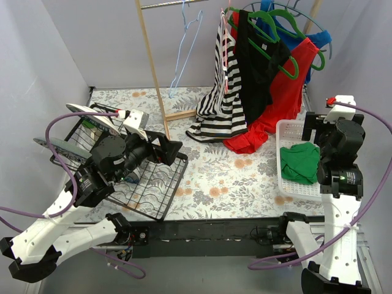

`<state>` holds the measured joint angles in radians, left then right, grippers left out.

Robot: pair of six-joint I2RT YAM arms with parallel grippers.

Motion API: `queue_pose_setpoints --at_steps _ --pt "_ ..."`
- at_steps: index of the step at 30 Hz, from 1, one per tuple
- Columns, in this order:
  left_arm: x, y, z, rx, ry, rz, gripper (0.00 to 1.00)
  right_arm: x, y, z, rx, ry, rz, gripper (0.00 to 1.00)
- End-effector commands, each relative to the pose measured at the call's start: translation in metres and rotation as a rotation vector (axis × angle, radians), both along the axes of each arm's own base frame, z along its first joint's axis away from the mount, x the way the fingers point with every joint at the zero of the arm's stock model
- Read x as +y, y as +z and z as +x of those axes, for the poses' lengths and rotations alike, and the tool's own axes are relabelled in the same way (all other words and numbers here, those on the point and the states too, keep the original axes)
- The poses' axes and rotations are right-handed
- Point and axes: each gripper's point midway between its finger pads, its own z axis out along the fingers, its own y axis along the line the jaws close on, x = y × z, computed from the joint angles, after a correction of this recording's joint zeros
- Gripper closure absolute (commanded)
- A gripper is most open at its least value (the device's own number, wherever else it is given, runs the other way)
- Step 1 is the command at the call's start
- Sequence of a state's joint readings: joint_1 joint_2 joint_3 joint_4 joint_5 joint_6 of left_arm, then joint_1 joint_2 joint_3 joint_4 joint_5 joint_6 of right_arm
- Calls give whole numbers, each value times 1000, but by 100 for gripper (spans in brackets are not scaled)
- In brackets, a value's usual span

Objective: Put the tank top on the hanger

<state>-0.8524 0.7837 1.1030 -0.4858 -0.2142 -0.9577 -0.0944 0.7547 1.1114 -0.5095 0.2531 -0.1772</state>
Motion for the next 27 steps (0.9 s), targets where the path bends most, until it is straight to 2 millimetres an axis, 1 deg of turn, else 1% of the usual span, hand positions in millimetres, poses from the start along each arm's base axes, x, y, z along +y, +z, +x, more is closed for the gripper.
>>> queue_pose_setpoints --at_steps 1,2,4,5,6,7,8,9,12,13,14,15,16,17,18,19,20,22,23,24,25,26,27 --pt "3 -2 2 -11 15 13 2 -22 -6 2 8 -91 -97 1" --pt "4 -3 2 -11 16 13 2 -29 -19 3 52 -95 -167 1" --pt "4 -4 2 -10 15 14 2 -31 -26 1 59 -84 -231 1" --pt "5 -5 2 -9 16 16 2 -30 -47 4 90 -61 -252 1" --pt "5 -7 2 -7 17 15 2 -29 -45 5 69 -52 -268 1" --pt "4 -8 1 -7 14 15 2 -28 -55 7 93 -39 -265 2" --pt "4 -7 1 -7 14 8 2 -26 -74 12 149 -16 -252 2" --pt "4 -9 1 -5 11 10 2 -25 -88 11 198 -6 -239 2" --pt "1 -12 0 0 -2 4 2 -25 -120 17 280 41 -192 2" --pt "0 -14 0 2 -5 6 2 -20 -128 20 295 86 -165 2" --pt "-1 -14 0 2 -9 5 2 -26 -140 20 335 83 -137 2" --pt "-1 -16 0 5 -9 8 2 -27 -147 21 356 98 -114 2" --pt "-1 -17 0 5 -10 10 2 -21 -157 20 389 154 -81 2" --pt "-2 -18 0 3 -12 13 2 -27 -170 19 428 171 -31 2" --pt "-2 -18 0 3 -15 12 2 -28 -175 18 447 190 -2 3" --pt "-2 -19 0 2 -15 14 2 -20 -182 18 459 261 51 3" --pt "-3 -21 0 5 -16 16 2 -33 -194 14 497 251 84 4" --pt "-3 -22 0 5 -20 18 2 -38 -202 14 510 274 128 7" --pt "-4 -25 0 7 -22 18 2 -48 -213 14 539 260 150 8" --pt "-4 -26 -1 9 -24 20 2 -52 -217 14 550 253 159 12" --pt "-5 -26 -1 8 -27 19 2 -58 -219 17 556 243 160 13" --pt "-5 -27 -1 10 -28 19 2 -65 -227 22 574 231 170 16" --pt "-6 -29 0 12 -29 24 2 -69 -230 25 577 219 171 18"
